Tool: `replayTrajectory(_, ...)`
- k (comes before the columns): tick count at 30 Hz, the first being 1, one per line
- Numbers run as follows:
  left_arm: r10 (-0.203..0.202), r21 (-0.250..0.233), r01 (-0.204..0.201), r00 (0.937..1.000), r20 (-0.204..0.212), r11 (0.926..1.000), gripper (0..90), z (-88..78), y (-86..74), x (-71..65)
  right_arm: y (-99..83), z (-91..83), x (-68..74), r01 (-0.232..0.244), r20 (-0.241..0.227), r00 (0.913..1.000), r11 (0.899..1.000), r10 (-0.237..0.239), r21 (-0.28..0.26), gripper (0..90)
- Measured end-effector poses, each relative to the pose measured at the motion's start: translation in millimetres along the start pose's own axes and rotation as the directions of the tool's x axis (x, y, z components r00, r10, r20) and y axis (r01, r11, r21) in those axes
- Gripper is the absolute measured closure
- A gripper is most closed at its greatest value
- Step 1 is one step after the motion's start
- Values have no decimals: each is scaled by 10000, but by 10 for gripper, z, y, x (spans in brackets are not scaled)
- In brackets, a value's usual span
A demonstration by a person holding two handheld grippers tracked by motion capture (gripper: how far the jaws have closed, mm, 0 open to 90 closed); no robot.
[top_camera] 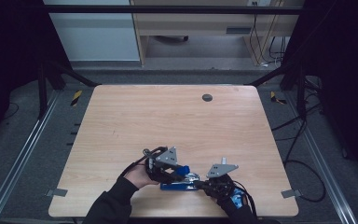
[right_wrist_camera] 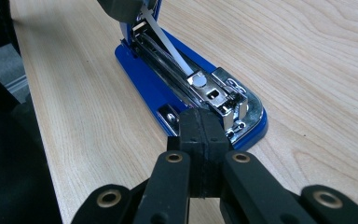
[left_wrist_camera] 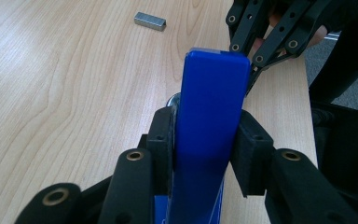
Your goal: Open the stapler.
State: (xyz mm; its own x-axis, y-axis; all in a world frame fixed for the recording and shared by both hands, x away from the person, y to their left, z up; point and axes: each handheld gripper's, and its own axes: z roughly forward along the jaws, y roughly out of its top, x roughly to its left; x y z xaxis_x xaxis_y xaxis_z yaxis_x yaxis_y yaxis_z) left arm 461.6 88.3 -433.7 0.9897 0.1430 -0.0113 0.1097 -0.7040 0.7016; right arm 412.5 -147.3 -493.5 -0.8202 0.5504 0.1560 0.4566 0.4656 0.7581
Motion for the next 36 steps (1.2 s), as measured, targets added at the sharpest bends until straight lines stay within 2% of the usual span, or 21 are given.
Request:
replayTrajectory(2, 5, -30, -5, 10000, -24, 10000, 630, 5, 0, -2, 7, -7, 11, 23, -142, 9999, 10000, -24, -82, 900)
replayTrajectory(7, 89, 34, -89, 9999, -45, 10000, 630, 9, 4, 2, 38, -65, 32, 269, -82, 9996, 9982, -273, -529, 900)
replayTrajectory(9, 94, 66, -93, 9999, -52, 9999, 630, 16, 8, 2, 68, -111, 5, 330, 29, 9995, 9950, -328, -944, 900)
replayTrajectory(17, 106, 145, -105, 9999, -73, 9998, 630, 31, 22, 0, 167, -142, -19, 737, 73, 9973, 9832, -735, -1672, 900)
replayTrajectory(29, 124, 243, -122, 9999, -75, 9996, 629, 50, 38, -3, 240, -147, -10, 751, -161, 9966, 9713, -808, -2257, 900)
replayTrajectory(31, 123, 290, -120, 9999, -92, 9995, 627, 52, 40, -3, 240, -153, -9, 865, -92, 9958, 9705, -909, -2251, 900)
replayTrajectory(35, 62, 225, -61, 10000, -29, 9997, 619, 60, 45, -14, 236, -148, -21, 775, -219, 9962, 9713, -845, -2250, 900)
replayTrajectory(36, -53, 351, 59, 9998, -182, 9994, 580, 47, 48, -25, 233, -141, -23, 759, -204, 9964, 9729, -823, -2182, 900)
